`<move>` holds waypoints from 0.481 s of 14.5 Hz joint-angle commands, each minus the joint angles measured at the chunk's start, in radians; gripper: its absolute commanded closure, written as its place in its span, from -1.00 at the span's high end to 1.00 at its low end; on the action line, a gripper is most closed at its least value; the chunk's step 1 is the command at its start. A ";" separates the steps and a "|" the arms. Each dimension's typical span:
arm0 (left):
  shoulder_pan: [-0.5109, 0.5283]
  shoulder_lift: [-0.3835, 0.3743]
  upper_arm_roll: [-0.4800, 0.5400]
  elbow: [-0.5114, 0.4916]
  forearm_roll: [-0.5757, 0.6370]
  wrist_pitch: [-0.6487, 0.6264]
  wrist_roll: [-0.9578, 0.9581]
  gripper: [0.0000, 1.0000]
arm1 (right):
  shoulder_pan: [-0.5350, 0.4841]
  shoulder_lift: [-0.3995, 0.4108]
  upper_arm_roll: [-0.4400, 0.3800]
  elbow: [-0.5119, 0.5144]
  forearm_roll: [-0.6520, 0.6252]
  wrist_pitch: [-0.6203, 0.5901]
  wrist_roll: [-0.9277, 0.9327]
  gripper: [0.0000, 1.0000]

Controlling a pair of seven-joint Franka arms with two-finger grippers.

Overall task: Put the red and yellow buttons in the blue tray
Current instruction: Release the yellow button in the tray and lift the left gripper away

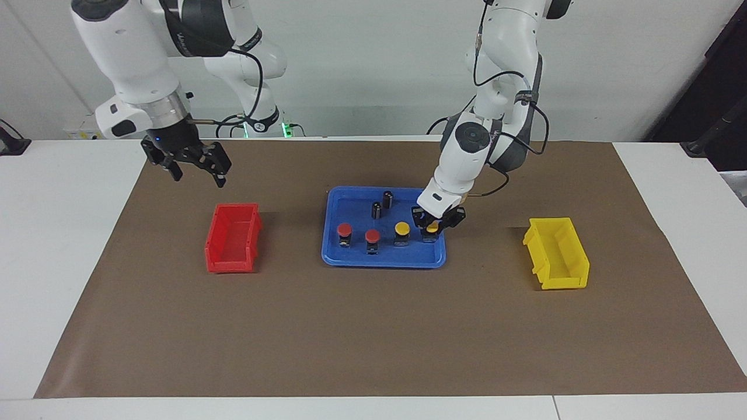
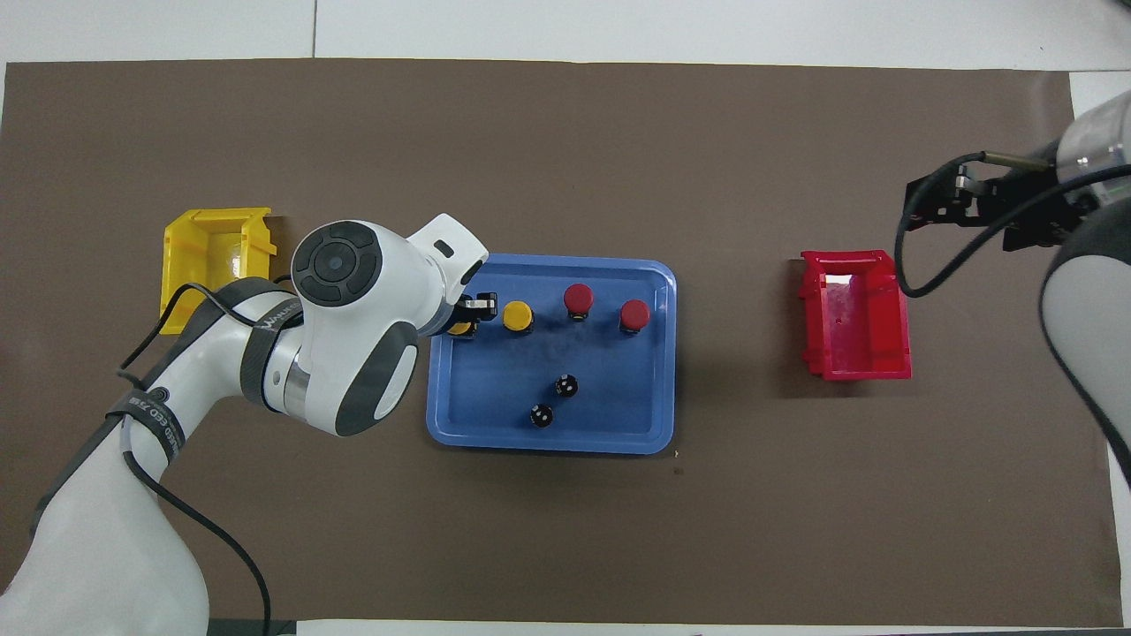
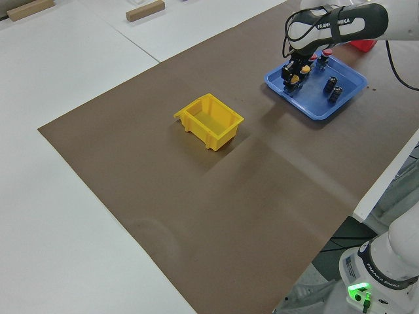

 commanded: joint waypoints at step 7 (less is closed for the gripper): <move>0.275 -0.158 0.038 0.288 0.073 -0.499 0.326 1.00 | -0.019 -0.020 0.013 -0.042 -0.009 -0.013 -0.026 1.00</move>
